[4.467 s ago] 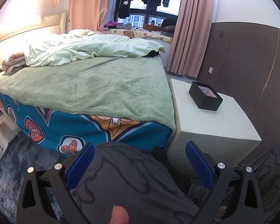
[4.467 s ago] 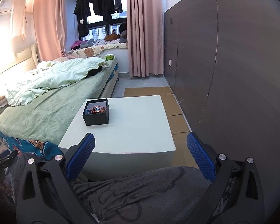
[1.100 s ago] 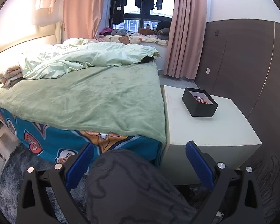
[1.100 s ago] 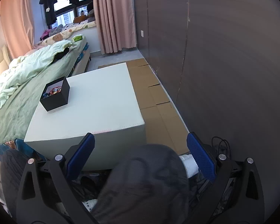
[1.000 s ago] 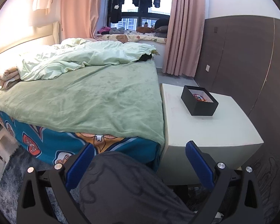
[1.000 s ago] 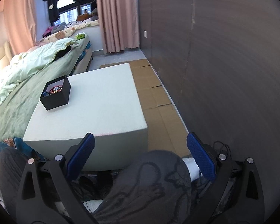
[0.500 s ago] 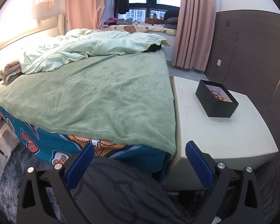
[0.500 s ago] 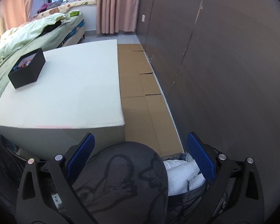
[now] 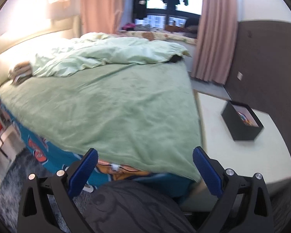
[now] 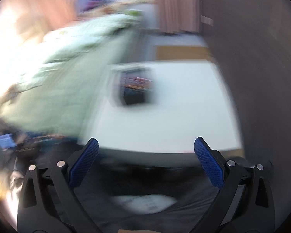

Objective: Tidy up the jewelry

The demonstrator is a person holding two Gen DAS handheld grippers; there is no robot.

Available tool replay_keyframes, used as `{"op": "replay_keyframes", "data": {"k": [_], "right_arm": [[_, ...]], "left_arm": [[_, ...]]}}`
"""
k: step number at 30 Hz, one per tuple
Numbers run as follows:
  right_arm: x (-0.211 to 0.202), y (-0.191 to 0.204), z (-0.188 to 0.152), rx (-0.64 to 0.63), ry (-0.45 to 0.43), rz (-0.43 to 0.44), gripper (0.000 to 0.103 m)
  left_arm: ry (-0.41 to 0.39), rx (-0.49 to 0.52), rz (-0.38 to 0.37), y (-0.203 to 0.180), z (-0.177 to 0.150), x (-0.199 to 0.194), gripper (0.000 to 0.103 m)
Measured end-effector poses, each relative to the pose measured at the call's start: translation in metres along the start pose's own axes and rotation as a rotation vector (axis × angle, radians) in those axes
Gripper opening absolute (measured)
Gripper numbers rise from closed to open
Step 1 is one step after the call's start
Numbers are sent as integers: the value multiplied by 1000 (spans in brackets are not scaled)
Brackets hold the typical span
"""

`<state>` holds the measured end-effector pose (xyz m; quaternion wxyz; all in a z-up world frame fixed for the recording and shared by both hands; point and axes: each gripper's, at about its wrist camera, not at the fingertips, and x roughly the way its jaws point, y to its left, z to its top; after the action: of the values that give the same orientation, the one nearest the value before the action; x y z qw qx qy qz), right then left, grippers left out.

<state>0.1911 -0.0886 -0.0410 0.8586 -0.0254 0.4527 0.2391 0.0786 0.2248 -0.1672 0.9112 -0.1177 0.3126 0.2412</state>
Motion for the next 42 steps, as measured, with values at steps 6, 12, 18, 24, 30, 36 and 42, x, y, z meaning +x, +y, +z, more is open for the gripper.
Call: {"op": "replay_keyframes", "data": {"k": [6, 12, 18, 24, 30, 36, 42], "right_arm": [[-88, 133, 7, -168, 115, 343, 98], [-104, 168, -6, -299, 175, 424, 98], [-95, 149, 2, -212, 238, 442, 98], [-109, 140, 9, -184, 129, 364, 98], [-126, 147, 14, -255, -11, 283, 98], [-127, 156, 6, -329, -47, 275, 98], [-109, 158, 0, -316, 126, 421, 98]], "left_arm": [[47, -69, 62, 26, -13, 15, 95], [85, -120, 65, 42, -26, 27, 95], [132, -187, 55, 53, -31, 39, 95], [138, -187, 58, 53, -31, 41, 95], [147, -182, 63, 51, -31, 44, 95], [157, -183, 62, 51, -31, 48, 95], [155, -179, 63, 51, -33, 50, 95]]}}
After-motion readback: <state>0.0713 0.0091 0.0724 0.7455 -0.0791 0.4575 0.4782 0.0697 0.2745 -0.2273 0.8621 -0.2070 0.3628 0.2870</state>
